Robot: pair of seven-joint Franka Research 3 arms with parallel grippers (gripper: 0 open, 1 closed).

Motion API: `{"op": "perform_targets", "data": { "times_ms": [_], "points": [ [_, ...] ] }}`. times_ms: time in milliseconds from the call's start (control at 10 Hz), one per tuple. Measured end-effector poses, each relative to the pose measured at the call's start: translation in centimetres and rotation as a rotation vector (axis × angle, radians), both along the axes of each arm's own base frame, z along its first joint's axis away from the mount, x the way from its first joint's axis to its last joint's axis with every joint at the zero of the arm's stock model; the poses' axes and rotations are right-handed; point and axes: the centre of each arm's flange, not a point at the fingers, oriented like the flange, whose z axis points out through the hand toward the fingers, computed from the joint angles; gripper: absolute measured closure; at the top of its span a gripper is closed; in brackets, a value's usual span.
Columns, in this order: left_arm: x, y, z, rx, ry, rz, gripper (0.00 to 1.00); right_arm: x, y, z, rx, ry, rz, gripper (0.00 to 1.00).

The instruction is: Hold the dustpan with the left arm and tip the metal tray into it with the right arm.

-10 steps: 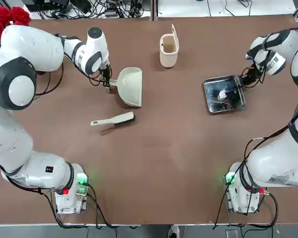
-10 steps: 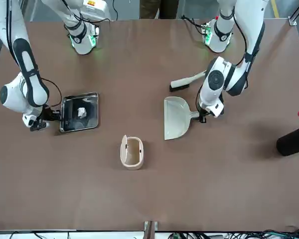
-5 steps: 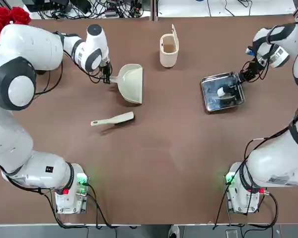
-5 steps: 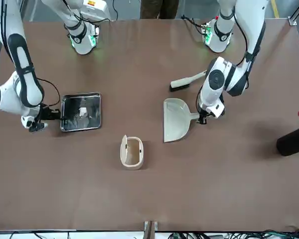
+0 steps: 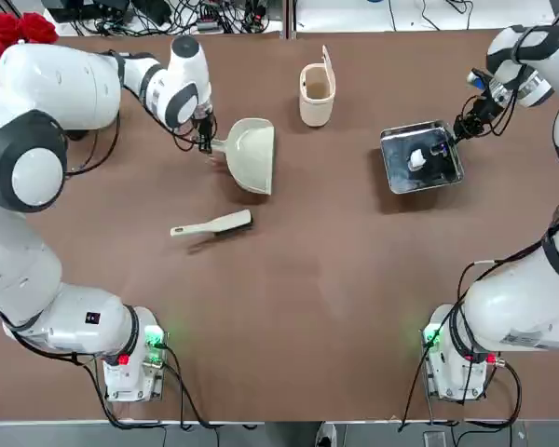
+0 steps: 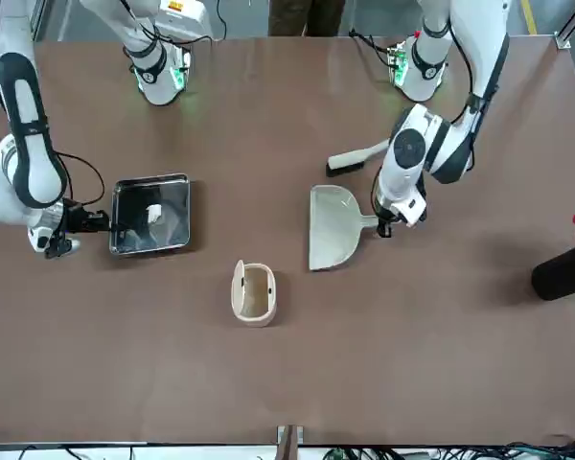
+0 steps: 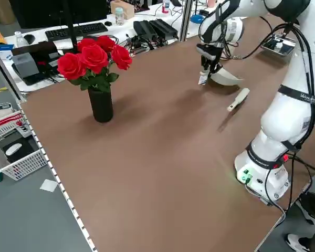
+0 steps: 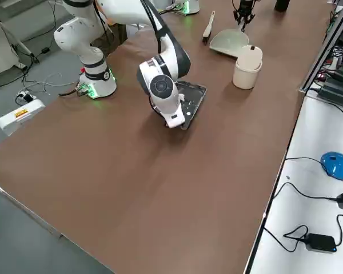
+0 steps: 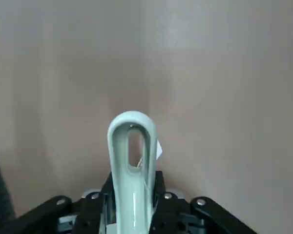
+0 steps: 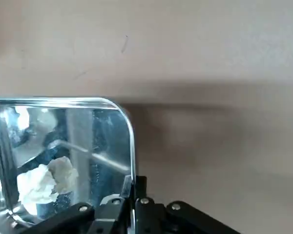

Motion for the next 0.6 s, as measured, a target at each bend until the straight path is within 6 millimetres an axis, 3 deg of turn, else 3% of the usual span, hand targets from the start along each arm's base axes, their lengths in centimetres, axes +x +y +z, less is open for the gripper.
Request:
{"op": "perform_targets", "data": {
  "times_ms": [200,400,600],
  "points": [
    [-1.4,-3.9,1.6,-0.012,-0.001,-0.004,0.67,0.5,0.2,2.1,0.005,0.003,-0.025,0.96],
    [-2.8,-7.9,3.3,-0.025,-0.003,-0.017,0.67,0.9,1.2,5.6,-0.026,0.007,-0.035,0.96],
    [-3.5,-12.4,4.3,-0.052,0.006,-0.021,0.67,1.3,3.8,10.0,-0.059,0.041,-0.045,0.96]
  ]
}}
